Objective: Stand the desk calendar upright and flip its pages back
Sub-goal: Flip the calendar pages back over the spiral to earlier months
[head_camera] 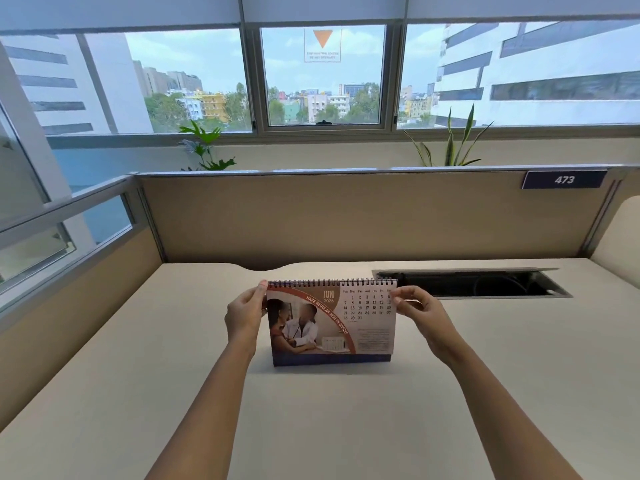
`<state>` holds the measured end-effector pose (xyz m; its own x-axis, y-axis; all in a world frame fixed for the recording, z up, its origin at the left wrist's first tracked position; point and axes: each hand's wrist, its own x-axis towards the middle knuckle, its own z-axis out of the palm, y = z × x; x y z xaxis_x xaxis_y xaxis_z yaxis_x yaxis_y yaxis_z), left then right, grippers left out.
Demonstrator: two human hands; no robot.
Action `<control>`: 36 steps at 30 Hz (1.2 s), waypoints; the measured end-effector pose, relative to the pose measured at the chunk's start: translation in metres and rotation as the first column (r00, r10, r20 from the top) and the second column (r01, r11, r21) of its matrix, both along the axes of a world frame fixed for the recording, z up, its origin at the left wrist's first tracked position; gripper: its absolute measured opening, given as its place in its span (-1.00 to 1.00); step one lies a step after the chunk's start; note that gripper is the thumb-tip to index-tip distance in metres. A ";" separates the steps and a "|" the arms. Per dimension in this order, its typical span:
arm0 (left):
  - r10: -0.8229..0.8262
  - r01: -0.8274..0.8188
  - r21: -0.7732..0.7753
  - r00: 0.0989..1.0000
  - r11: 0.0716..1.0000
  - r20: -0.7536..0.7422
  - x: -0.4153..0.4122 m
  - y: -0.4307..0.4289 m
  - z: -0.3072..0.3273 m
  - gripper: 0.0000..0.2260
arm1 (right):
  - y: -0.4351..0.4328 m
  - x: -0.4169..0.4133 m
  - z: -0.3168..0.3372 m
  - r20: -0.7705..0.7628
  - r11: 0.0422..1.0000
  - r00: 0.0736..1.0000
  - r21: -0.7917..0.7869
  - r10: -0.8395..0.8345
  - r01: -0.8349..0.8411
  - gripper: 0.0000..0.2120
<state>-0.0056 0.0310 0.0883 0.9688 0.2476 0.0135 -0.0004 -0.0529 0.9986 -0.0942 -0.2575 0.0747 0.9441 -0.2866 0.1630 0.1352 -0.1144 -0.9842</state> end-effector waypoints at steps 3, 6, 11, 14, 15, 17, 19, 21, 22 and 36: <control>0.006 -0.006 0.006 1.000 1.000 0.013 0.000 -0.001 -0.002 -0.76 | 0.002 0.002 -0.001 0.020 0.996 0.998 -0.059 -0.066 0.067 -0.90; 0.007 -0.007 0.022 1.000 1.000 0.011 0.001 -0.002 -0.003 -0.77 | 0.003 0.004 -0.001 0.027 0.991 0.992 -0.048 -0.126 0.127 -0.80; -0.001 0.002 0.012 1.000 1.000 -0.020 0.005 -0.003 -0.004 -0.74 | 0.007 0.008 -0.001 0.017 0.980 0.986 -0.109 -0.167 0.168 -0.83; 0.002 -0.002 0.018 0.999 1.000 -0.047 0.006 -0.005 -0.004 -0.71 | 0.009 0.008 -0.002 0.027 0.968 0.980 -0.151 -0.199 0.201 -0.86; 0.005 -0.004 0.021 0.999 1.000 -0.054 0.006 -0.006 -0.003 -0.70 | 0.009 0.007 -0.003 0.028 0.964 0.977 -0.164 -0.210 0.211 -0.87; 0.011 -0.009 0.031 0.998 0.999 -0.061 0.006 -0.007 -0.003 -0.70 | 0.009 0.007 -0.006 0.011 0.959 0.976 -0.181 -0.218 0.216 -0.85; 0.013 -0.010 0.044 0.998 0.999 -0.063 0.005 -0.007 -0.003 -0.68 | 0.011 0.007 -0.008 -0.030 0.962 0.980 -0.199 -0.198 0.189 -0.81; 0.008 -0.004 0.054 0.998 0.999 -0.064 0.005 -0.008 -0.002 -0.65 | 0.016 0.006 -0.009 -0.068 0.963 0.986 -0.235 -0.150 0.130 -0.77; 0.005 -0.001 0.059 0.998 0.998 -0.066 0.006 -0.008 -0.002 -0.64 | 0.019 0.006 -0.009 -0.079 0.964 0.988 -0.243 -0.130 0.107 -0.77; -0.072 0.080 0.053 0.987 0.995 -0.147 0.010 -0.006 -0.005 -0.63 | 0.031 0.014 -0.003 -0.301 0.994 0.951 -0.101 -0.072 0.044 -0.21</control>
<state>0.0045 0.0246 0.0829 0.9775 0.1760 -0.1160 0.1376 -0.1162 0.9836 -0.0799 -0.2266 0.0722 0.9352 -0.3395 -0.1009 -0.1782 -0.2048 -0.9625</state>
